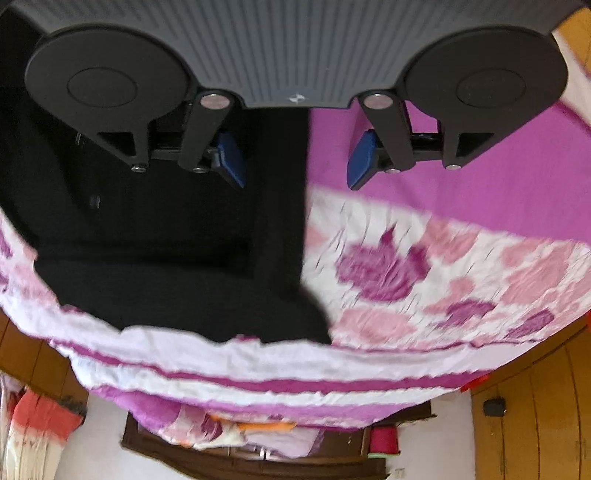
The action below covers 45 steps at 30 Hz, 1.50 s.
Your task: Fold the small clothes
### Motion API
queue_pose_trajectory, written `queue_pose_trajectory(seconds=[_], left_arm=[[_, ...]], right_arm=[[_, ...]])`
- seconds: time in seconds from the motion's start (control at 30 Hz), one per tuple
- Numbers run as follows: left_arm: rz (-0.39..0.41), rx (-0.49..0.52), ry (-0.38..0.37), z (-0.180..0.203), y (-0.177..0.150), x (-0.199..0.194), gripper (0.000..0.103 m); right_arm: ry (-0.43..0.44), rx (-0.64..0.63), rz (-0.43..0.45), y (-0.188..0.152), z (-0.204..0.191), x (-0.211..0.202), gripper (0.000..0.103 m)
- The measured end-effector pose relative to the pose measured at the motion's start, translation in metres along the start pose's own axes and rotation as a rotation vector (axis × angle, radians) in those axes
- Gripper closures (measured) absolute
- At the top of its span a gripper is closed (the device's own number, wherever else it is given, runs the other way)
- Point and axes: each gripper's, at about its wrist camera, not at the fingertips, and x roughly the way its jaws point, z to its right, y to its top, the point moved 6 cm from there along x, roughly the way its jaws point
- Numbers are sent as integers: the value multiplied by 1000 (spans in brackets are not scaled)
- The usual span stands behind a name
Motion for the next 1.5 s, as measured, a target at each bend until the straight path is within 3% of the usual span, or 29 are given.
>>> queue_pose_trajectory(seconds=[0.33, 0.6, 0.87, 0.93, 1.0, 1.07, 1.2, 1.5], left_arm=[[-82, -68, -95, -11, -59, -32, 36], [-96, -12, -204, 2, -91, -54, 33], [-106, 37, -224, 15, -99, -56, 30], [-109, 34, -250, 15, -100, -58, 36], [-108, 29, -269, 14, -100, -61, 57], [-115, 7, -290, 12, -100, -60, 62], [-139, -28, -318, 11, -101, -53, 63], [-178, -43, -373, 17, -106, -44, 63]], right_arm=[[-17, -1, -38, -43, 12, -39, 53], [36, 0, -102, -74, 10, -53, 54], [54, -44, -135, -94, 0, -53, 51], [71, -57, -137, -94, -2, -56, 51], [90, -63, -146, -94, -4, -60, 51], [120, -52, -154, -94, -4, -64, 54], [172, -34, -161, -94, -7, -65, 79], [201, -55, -196, -97, -11, -56, 78]])
